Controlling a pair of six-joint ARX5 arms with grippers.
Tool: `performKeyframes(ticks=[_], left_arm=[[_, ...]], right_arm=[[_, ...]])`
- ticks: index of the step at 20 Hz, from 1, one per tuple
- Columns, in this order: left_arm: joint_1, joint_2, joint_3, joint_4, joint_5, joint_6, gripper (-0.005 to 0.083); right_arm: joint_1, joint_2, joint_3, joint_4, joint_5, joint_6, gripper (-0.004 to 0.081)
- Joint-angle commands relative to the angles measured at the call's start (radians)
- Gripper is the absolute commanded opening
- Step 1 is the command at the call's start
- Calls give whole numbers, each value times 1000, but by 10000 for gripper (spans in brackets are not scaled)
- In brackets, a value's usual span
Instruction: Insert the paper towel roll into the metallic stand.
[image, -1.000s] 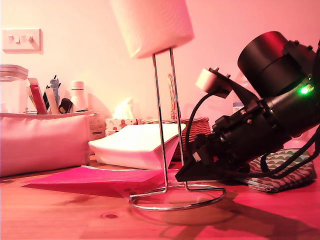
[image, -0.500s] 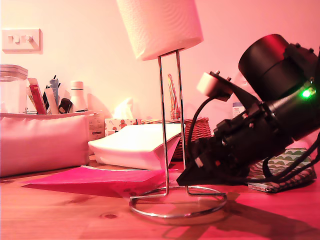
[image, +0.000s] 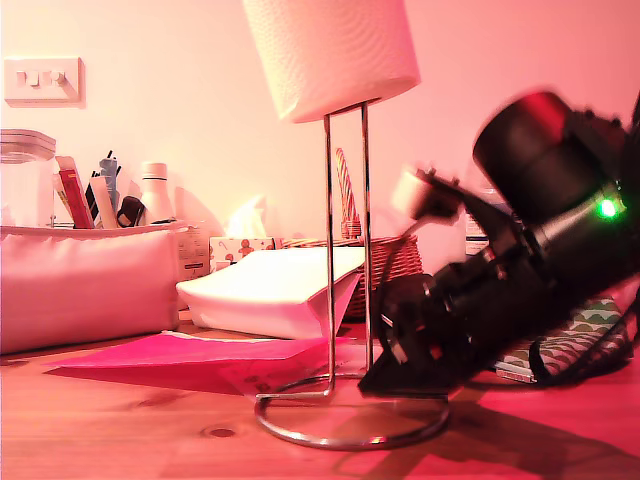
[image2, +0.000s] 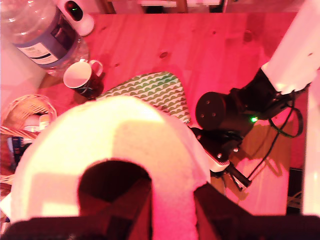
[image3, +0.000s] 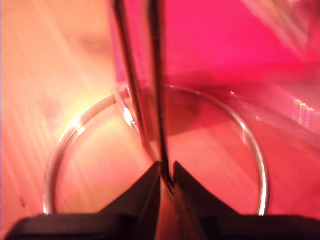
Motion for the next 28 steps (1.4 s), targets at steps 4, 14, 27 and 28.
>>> performKeyframes(ticks=[4, 14, 27, 28], left_arm=[[2, 30, -27, 12, -3, -13, -24], [3, 30, -27, 12, -3, -12, -24], [3, 30, -27, 12, -3, -12, -24], [3, 30, -27, 12, -3, -12, -24]], right_arm=[[14, 44, -43, -30, 0, 29, 250], [29, 43, -43, -19, -29, 68, 246], [29, 42, -39, -27, -27, 95, 247], [29, 42, -38, -28, -27, 103, 247]])
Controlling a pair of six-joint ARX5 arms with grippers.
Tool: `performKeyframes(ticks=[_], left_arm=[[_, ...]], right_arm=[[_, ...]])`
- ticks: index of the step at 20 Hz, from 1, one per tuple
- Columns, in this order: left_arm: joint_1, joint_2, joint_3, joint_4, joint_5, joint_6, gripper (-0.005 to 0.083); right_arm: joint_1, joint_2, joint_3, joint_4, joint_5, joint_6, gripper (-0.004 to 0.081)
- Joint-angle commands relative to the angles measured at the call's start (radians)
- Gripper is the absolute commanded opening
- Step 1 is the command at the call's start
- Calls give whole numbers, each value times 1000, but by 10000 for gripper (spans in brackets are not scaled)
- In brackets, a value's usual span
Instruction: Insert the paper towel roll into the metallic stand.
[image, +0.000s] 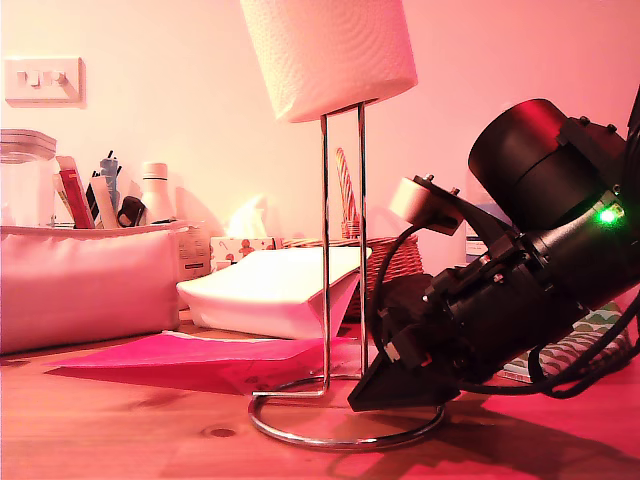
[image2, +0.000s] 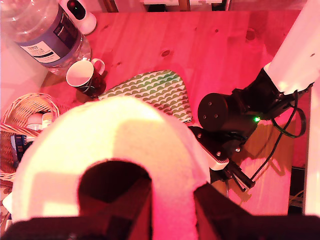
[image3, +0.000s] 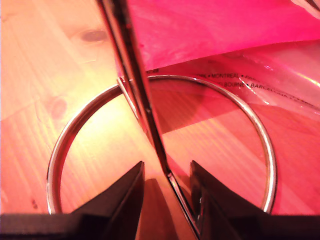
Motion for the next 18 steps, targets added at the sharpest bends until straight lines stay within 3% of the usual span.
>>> performKeyframes(ticks=[1, 12, 18], left_arm=[[5, 31, -27, 14, 3, -13, -24], [5, 31, -27, 14, 3, -12, -24], [6, 31, -27, 14, -8, -12, -24]], right_arm=[[17, 34, -35, -33, -9, 25, 247], [17, 26, -35, -43, -3, -12, 242], [18, -60, -35, -79, 29, -36, 241]])
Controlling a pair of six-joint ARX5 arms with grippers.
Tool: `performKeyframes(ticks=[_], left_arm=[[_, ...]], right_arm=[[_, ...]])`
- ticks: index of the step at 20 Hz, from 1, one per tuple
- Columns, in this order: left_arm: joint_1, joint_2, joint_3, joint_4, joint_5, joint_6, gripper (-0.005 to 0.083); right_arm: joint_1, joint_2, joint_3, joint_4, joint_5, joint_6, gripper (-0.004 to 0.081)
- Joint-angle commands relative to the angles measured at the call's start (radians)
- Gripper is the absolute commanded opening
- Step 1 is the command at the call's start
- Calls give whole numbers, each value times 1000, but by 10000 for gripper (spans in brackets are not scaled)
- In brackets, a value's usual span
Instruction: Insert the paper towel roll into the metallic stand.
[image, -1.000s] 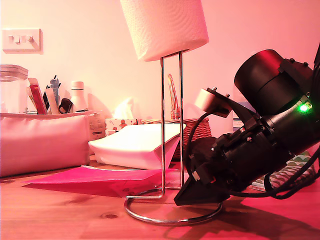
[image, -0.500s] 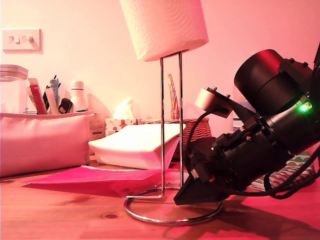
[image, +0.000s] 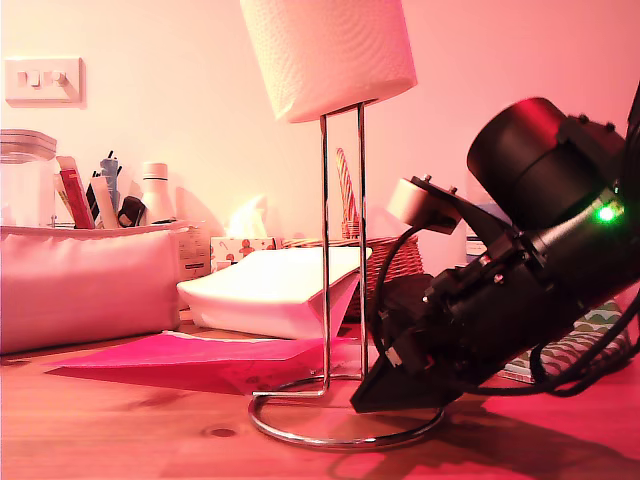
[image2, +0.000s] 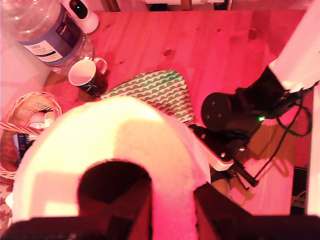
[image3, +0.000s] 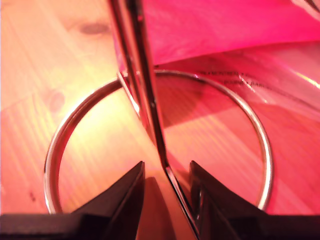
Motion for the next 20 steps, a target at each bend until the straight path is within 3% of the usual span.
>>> performKeyframes(ticks=[1, 17, 20], left_arm=[[6, 31, -27, 11, 0, -11, -24], [10, 31, -27, 11, 2, -13, -24], [8, 31, -27, 11, 3, -16, -24]], right_arm=[[12, -33, -34, -29, -5, -3, 241], [112, -306, -34, -275, -13, -21, 220], [129, -375, -34, -333, -12, -24, 139]])
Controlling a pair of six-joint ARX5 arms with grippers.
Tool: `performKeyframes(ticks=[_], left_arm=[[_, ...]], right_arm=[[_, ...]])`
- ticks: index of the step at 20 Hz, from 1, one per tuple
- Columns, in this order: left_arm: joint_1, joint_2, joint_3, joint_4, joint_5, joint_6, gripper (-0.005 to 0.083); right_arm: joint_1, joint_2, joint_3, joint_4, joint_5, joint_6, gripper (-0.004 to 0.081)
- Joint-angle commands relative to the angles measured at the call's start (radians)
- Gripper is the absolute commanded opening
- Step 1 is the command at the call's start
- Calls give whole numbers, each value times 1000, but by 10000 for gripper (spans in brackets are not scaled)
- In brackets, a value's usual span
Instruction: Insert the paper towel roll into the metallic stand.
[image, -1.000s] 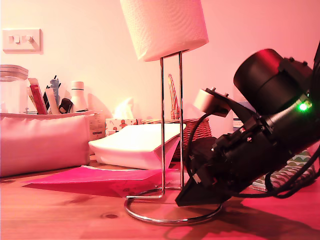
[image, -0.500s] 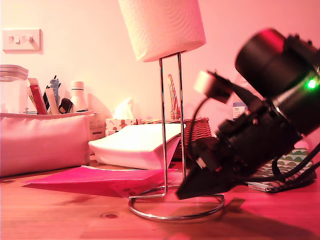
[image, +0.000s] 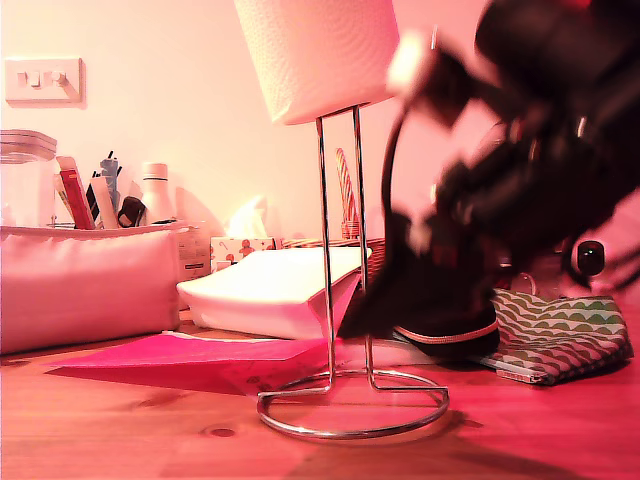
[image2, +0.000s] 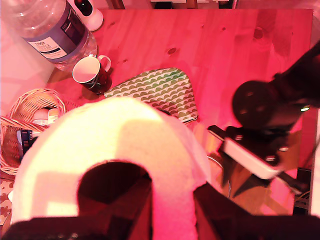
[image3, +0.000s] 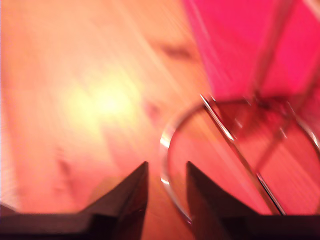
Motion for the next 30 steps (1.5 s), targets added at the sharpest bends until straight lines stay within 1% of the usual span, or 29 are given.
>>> performKeyframes(ticks=[1, 4, 8, 12, 15, 18, 22, 26, 30], left_arm=[[1, 31, -27, 11, 8, -11, -24], [1, 31, -27, 11, 8, -13, -24], [1, 31, -27, 11, 10, -14, -24], [1, 31, -27, 11, 12, -14, -24], [1, 31, -27, 11, 12, -18, -24], [1, 37, -27, 11, 20, -22, -24], [-17, 68, -27, 11, 19, -25, -24], [-36, 103, -27, 11, 19, -22, -24], [-42, 109, -27, 11, 67, -23, -24]], right_arm=[[4, -34, -20, -37, 0, -2, 105], [4, -107, -20, -119, 3, -2, -4], [4, -269, -20, -163, 26, 28, -12], [4, -465, -20, -278, 34, 27, -12], [4, -556, -20, -304, 34, 28, -12], [4, -617, -20, -330, 34, 28, -12], [4, -682, -20, -403, 61, 54, -12], [4, -726, -20, -421, 61, 54, -12], [4, -743, -20, -428, 61, 54, -12]])
